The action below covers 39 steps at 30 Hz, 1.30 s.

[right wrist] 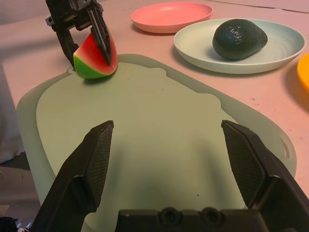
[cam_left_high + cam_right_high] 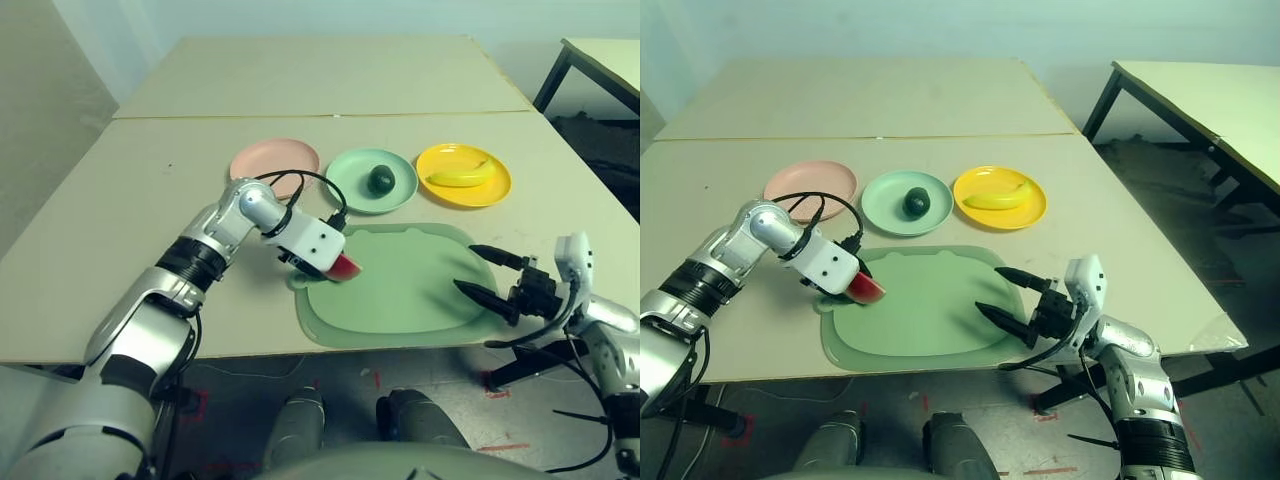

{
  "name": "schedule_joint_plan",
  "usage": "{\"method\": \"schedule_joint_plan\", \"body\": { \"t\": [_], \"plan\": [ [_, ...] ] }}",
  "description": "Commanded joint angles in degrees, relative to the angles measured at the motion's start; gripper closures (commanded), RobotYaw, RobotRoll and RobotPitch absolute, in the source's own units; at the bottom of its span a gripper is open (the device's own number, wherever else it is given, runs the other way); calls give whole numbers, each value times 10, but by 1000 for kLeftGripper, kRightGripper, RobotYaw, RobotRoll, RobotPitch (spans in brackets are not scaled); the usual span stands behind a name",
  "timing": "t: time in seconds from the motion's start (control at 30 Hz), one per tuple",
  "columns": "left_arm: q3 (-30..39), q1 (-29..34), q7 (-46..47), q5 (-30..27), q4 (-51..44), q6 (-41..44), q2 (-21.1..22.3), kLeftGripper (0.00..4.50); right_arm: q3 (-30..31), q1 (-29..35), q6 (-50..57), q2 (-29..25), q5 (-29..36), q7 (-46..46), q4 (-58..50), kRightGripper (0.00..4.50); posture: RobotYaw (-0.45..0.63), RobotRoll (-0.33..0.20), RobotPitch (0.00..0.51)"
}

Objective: Place the fruits into color-matched plates.

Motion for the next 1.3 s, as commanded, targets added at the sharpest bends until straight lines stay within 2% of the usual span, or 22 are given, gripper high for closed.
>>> {"method": "schedule_joint_plan", "body": {
  "t": [0.03,0.27,0.43,0.57,0.77,0.93,1.07,1.3],
  "plan": [
    [35,-24,2,-26,-12,41,3,2298,6,-2,-2,4,4,-4,-5,0,-33,0,64],
    [80,-54,18,-26,7,44,43,2298,9,-11,-29,23,0,-10,-3,0,-15,0,62],
    [97,-90,66,4,130,2,72,2298,27,-21,-53,45,-7,-9,-8,0,-4,0,65],
    [92,-129,154,55,243,-60,85,2298,45,-22,-66,47,-10,-3,-17,0,1,0,65],
    [70,-187,323,144,374,-93,74,2298,57,-26,-58,53,-7,-22,-32,0,-4,0,61],
    [53,-223,444,199,426,-83,52,2298,66,-15,-49,53,-4,-29,-50,0,-21,0,62],
    [43,-229,501,223,450,-63,29,2298,66,-11,-42,49,-3,-37,-58,0,-34,0,64],
    [28,-203,540,251,471,-28,11,2298,71,3,-31,54,0,-55,-78,0,-46,0,71]
  ]
}}
